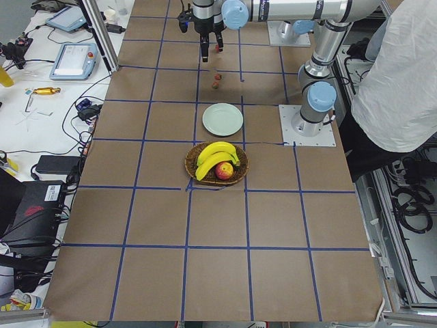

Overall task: Collect all strawberries into plate
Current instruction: 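Move the right gripper to the last strawberry and grasp it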

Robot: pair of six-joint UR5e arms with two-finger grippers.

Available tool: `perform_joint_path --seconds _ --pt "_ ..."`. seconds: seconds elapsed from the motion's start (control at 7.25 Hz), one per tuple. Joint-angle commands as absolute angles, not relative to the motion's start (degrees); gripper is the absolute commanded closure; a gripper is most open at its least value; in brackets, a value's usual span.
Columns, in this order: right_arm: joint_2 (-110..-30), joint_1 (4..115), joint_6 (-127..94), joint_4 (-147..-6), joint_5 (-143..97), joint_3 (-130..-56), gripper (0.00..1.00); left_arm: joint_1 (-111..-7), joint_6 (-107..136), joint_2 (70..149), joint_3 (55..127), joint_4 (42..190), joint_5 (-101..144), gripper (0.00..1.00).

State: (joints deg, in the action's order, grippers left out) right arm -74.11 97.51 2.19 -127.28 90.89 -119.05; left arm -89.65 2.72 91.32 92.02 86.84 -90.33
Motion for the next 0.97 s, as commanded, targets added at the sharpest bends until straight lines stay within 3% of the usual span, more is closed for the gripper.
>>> perform_joint_path --seconds 0.0,0.14,0.28,0.41,0.55,0.83 --pt "-73.3 97.47 2.29 -127.53 90.97 -119.09 0.23 -89.65 2.72 91.32 92.02 86.84 -90.26 0.0" --pt "-73.21 97.47 2.29 -127.79 90.88 -119.09 0.24 -89.65 2.81 91.32 92.02 86.84 -90.35 0.0" --pt "-73.21 97.47 2.29 -127.97 90.88 -119.0 0.36 -89.65 2.73 91.32 92.02 86.84 -90.26 0.0" --pt "-73.21 97.47 2.29 -127.88 91.05 -118.66 0.78 -89.65 2.81 91.32 92.02 86.84 -90.35 0.0" --pt "-73.3 97.47 2.2 -127.97 91.05 -118.57 1.0 -89.65 2.81 91.32 92.02 86.84 -90.35 0.0" --pt "-73.39 97.47 1.15 -127.97 90.79 -117.17 1.0 -89.65 2.81 91.32 92.02 86.84 -90.26 0.0"
